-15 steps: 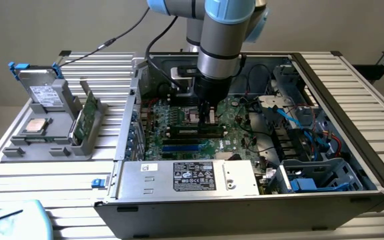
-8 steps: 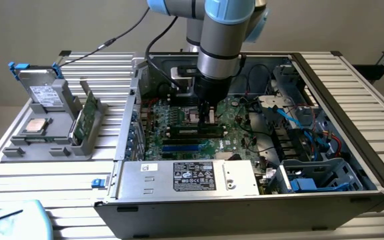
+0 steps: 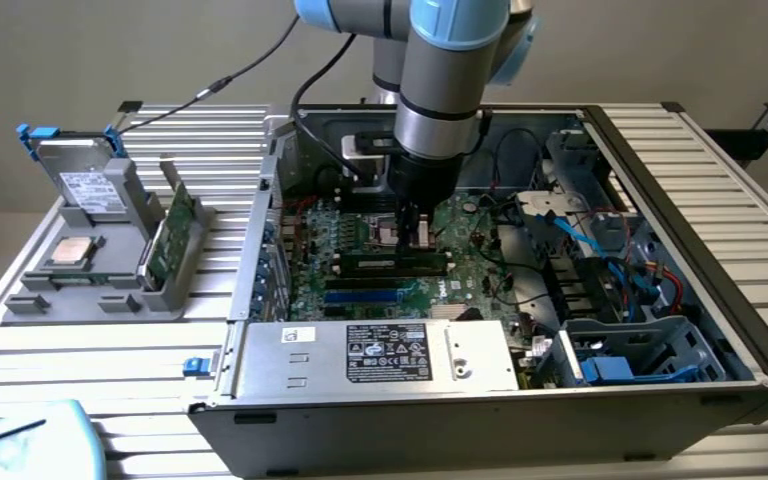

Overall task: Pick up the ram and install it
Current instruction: 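Insert the ram into the slot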

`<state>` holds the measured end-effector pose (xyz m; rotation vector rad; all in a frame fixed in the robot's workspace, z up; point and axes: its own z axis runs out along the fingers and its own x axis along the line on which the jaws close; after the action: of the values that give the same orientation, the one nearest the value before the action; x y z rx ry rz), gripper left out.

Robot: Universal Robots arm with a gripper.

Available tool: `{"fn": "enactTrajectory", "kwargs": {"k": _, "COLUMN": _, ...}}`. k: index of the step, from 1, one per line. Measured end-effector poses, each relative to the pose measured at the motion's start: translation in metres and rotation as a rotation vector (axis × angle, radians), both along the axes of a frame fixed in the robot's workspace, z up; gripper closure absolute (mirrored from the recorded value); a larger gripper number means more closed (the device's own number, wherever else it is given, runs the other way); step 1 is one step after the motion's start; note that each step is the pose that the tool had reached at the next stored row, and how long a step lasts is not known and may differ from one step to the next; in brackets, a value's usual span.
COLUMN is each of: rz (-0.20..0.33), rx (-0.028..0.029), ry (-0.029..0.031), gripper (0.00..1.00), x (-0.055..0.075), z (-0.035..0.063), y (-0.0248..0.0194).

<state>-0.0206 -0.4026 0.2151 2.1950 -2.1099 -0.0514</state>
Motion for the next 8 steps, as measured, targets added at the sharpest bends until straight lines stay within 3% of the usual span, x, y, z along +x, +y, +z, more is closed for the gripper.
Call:
{"fn": "enactTrajectory", "kwargs": {"k": 5, "rz": 0.000, "rx": 0.0003, "ry": 0.0004, "gripper": 0.86, "x": 0.0000, "z": 0.0000, "y": 0.0000}}
{"fn": "enactTrajectory", "kwargs": {"k": 8, "rz": 0.000, "rx": 0.0001, "ry": 0.0002, "gripper": 0.78, "x": 0.0000, "z": 0.0000, "y": 0.0000}}
